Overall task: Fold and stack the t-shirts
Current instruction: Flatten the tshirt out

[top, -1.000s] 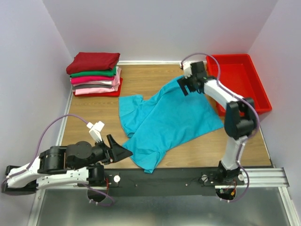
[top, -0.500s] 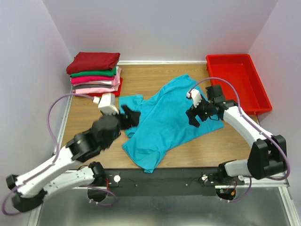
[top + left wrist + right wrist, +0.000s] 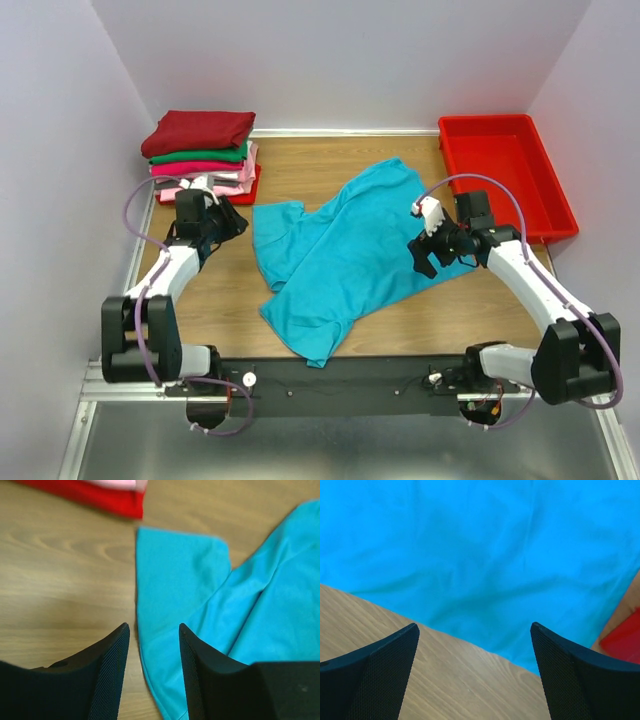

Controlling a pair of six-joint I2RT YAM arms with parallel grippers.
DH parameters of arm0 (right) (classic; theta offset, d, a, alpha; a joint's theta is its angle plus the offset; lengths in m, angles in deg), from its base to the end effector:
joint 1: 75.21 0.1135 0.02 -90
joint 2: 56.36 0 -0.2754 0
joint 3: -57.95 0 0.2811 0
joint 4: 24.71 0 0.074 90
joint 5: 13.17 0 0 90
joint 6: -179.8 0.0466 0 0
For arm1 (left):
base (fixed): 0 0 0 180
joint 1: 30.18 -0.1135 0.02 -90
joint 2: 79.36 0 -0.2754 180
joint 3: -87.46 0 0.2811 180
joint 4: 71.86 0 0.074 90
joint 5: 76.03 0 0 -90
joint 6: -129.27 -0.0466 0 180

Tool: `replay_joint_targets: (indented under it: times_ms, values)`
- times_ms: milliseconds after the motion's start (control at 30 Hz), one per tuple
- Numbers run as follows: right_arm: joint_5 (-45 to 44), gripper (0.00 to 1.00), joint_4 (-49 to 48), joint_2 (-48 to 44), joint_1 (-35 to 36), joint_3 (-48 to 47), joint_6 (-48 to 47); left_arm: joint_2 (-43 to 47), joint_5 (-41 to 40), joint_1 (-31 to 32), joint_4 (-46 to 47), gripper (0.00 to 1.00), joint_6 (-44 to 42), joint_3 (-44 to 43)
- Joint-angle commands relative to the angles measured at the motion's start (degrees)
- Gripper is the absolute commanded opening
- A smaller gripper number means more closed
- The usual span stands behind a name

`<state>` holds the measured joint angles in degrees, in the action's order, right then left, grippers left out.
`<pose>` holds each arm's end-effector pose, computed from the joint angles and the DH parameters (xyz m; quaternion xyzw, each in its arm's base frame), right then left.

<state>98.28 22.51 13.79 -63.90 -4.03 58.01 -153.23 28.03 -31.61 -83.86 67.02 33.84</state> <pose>0.2628 0.0699 0.2360 -0.3960 0.8522 0.1229 0.3192 0.3082 -0.0036 0.2172 -0.1617 0.8560 -0.2135 0.4423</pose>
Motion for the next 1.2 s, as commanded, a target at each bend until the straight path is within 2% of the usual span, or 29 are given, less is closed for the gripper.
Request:
replay_joint_targets:
  times_ms: [0,67,267,633,700,800,833,867,900,967,1167]
  values:
    - [-4.73,0.97,1.23,3.57,-2.78,2.01,-2.04,-4.26,8.09,0.2,0.84,0.52,-2.87,0.17]
    - [-8.77,0.89,1.32,6.82,-3.83,1.49,-2.75,-6.99,4.16,0.38,-2.32,0.54,-2.87,-0.89]
    - [-9.06,0.83,1.23,12.37,-5.25,2.1,-5.65,-11.82,-0.16,1.34,-5.85,0.55,-3.58,-2.64]
    - [-6.69,0.83,0.88,11.15,-5.77,4.82,-6.79,-20.96,-4.22,8.19,-9.81,0.56,-3.93,-6.95]
    - [-6.16,0.84,0.7,11.15,-5.86,4.65,-6.44,-21.67,-7.73,9.6,-11.3,0.55,-4.19,-7.56]
    - [-6.42,0.84,0.7,11.06,-5.95,4.65,-6.62,-21.94,-9.93,9.87,-12.53,0.33,-5.16,-8.09]
    - [-6.68,0.83,0.61,10.97,-6.04,4.65,-6.88,-21.33,-10.63,9.87,-13.14,0.14,-5.51,-8.62]
    - [-7.03,0.84,0.61,10.97,-6.3,4.65,-7.66,-20.8,-12.46,9.7,-13.76,0.05,-5.69,-9.06]
    - [-7.21,0.83,0.7,10.97,-6.56,4.65,-8.11,-20.18,-13.44,9.35,-14.46,0.0,-5.86,-9.32]
    - [-7.13,0.84,0.88,10.62,-7.44,4.73,-10.47,-17.46,-17.64,8.64,-15.34,0.0,-6.82,-10.2]
    - [-5.21,0.84,1.49,9.66,-8.32,6.58,-19.86,-14.64,-22.24,3.98,-16.75,0.0,-8.59,-11.43]
